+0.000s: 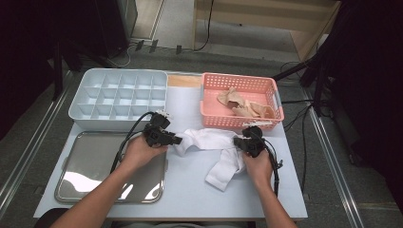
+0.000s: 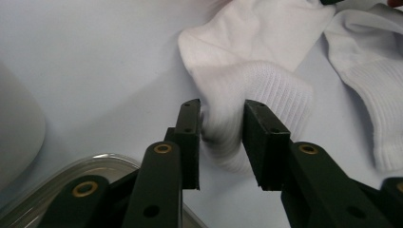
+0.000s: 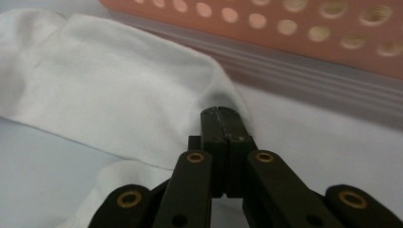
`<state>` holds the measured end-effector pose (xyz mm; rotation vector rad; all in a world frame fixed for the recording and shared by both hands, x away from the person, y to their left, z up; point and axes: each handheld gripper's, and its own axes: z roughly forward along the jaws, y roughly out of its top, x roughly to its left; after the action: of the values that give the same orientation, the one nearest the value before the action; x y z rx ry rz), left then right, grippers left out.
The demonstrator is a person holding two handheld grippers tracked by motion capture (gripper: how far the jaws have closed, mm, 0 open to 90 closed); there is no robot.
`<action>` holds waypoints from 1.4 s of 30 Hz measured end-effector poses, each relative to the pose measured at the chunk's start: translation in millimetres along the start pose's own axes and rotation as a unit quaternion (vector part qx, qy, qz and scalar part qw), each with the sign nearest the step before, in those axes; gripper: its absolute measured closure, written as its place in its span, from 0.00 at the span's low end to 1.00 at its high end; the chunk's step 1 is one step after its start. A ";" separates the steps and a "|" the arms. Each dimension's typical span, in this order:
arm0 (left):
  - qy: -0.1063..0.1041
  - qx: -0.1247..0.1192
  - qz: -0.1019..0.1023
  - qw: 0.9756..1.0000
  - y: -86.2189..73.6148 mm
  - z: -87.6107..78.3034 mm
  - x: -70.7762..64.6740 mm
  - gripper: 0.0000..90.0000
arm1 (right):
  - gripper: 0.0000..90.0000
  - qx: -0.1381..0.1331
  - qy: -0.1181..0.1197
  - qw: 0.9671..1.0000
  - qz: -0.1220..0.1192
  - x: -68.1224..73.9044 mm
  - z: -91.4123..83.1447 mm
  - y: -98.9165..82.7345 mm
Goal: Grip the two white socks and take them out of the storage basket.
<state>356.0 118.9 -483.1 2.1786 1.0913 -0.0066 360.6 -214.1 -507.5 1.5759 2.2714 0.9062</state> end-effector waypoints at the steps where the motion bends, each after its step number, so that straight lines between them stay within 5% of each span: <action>1: 0.000 -0.002 0.000 1.000 -0.4 -2.0 -0.7 0.74 | 1.00 0.000 0.002 1.000 0.002 -1.5 -0.7 -0.3; 17: -0.001 -0.025 -0.014 1.000 -4.3 -17.2 2.6 0.69 | 0.73 -0.036 -0.006 0.999 0.017 -11.2 -10.0 2.1; 20: -0.003 -0.023 -0.017 1.000 -5.3 -15.9 2.3 0.68 | 0.74 -0.032 -0.001 0.999 0.017 -9.7 -4.1 2.8; 24: -0.003 -0.026 -0.014 1.000 -6.1 -16.1 0.8 0.68 | 0.98 -0.012 0.000 1.000 0.008 -5.8 3.2 3.1; 37: -0.009 -0.031 -0.012 0.999 -4.8 -14.3 -3.6 0.67 | 0.99 -0.012 -0.031 0.999 0.036 -26.1 -16.9 -2.5; 42: -0.016 -0.036 -0.009 0.999 -4.4 -15.2 -6.2 0.64 | 0.88 -0.026 -0.015 0.999 0.039 -22.2 -27.3 -5.2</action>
<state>344.6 125.2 -472.2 2.0977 1.0778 -0.0115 351.4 -245.1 -492.7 1.6538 2.1618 0.9472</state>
